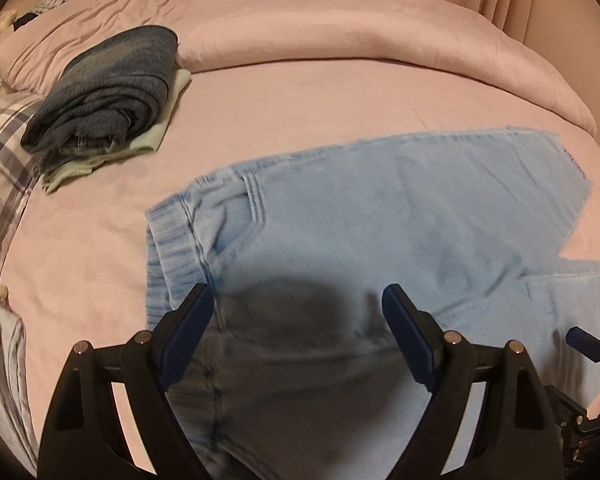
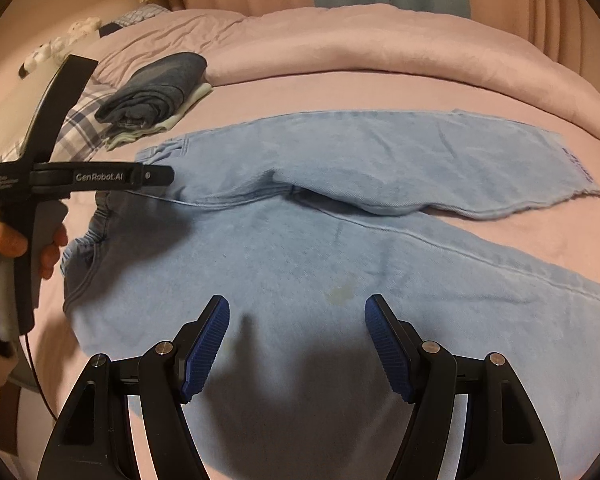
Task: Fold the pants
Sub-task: 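Grasp the waistband with the left tool while the right tool grasps the waistband edge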
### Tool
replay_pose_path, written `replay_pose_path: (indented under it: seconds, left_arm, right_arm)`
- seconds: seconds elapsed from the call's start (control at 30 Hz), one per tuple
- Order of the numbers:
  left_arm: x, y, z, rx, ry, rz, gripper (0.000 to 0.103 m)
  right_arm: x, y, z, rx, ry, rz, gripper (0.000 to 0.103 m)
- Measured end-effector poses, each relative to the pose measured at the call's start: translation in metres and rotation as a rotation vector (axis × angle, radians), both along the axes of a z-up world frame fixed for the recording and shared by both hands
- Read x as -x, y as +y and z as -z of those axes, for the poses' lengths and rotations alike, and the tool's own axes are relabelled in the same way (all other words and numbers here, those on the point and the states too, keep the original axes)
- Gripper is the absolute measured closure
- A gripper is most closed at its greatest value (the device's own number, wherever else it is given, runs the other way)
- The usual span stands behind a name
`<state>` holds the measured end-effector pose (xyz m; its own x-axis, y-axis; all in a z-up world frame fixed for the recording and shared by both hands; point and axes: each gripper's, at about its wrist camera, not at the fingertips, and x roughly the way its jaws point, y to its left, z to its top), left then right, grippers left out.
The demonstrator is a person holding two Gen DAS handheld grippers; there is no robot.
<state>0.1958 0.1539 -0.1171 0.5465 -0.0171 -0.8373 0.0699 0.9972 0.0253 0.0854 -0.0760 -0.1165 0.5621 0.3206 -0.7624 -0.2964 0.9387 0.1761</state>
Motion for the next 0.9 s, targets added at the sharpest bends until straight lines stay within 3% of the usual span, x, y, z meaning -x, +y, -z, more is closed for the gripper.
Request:
replay_pose_path:
  seconds: [0.2,0.4,0.57,0.67,0.73,0.9]
  left_arm:
    - [-0.021,0.023,0.002,0.051,-0.007,0.001,0.017]
    - [-0.041,0.044,0.015,0.134,0.033,0.01,0.017]
    - [-0.063,0.053,0.013,0.157,0.013,0.022,0.017]
    - [-0.079,0.055,0.009,0.128,-0.003,0.041,0.017]
    - [-0.089,0.055,0.008,0.108,-0.006,0.061,0.017]
    - [-0.111,0.062,0.02,0.056,0.083,0.133,0.017]
  right_arm:
    - [-0.029,0.002,-0.005,-0.056,0.021,-0.085,0.032]
    - [-0.073,0.003,-0.022,-0.012,-0.04,-0.148,0.032]
    - [-0.127,0.005,-0.03,0.011,-0.052,-0.176,0.032]
    - [-0.163,0.014,-0.027,0.003,-0.017,-0.217,0.032]
    - [-0.182,0.03,-0.023,0.056,-0.015,-0.271,0.032]
    - [-0.231,0.08,-0.012,0.144,0.008,-0.42,0.032]
